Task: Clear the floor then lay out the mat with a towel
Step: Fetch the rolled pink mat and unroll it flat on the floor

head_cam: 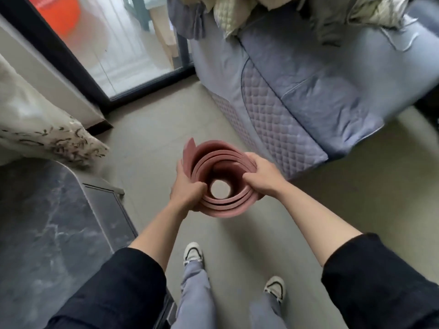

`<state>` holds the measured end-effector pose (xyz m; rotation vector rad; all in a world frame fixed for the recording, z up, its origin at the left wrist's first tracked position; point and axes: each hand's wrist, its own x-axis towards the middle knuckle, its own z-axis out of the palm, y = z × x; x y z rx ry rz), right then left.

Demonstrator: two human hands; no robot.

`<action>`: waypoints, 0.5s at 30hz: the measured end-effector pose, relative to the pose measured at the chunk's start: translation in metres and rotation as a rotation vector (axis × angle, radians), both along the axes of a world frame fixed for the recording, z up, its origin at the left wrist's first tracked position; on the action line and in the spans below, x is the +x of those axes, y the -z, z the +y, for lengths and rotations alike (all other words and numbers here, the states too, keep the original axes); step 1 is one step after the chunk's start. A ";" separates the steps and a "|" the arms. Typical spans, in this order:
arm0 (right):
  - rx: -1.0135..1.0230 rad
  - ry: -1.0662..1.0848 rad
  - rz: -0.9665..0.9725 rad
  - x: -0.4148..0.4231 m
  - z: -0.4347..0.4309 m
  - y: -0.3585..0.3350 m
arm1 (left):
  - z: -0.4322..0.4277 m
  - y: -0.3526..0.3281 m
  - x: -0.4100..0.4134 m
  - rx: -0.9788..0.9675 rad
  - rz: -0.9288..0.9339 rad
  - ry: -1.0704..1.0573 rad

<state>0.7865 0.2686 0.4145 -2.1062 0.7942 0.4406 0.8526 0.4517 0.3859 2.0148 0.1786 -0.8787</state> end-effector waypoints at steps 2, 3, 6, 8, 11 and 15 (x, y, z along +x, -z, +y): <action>-0.005 0.040 0.042 -0.042 -0.028 0.008 | -0.029 0.005 -0.032 -0.010 0.024 0.065; -0.008 0.061 0.064 -0.065 -0.044 0.011 | -0.045 0.007 -0.050 -0.005 0.030 0.114; -0.005 0.153 0.118 -0.155 -0.103 0.023 | -0.112 0.014 -0.121 0.003 0.023 0.253; -0.004 0.247 0.119 -0.212 -0.141 0.032 | -0.156 0.018 -0.164 0.022 0.051 0.307; -0.036 0.353 0.095 -0.305 -0.207 0.045 | -0.233 0.025 -0.242 0.071 0.043 0.427; -0.061 0.488 0.029 -0.406 -0.274 0.057 | -0.319 0.037 -0.333 0.110 -0.026 0.562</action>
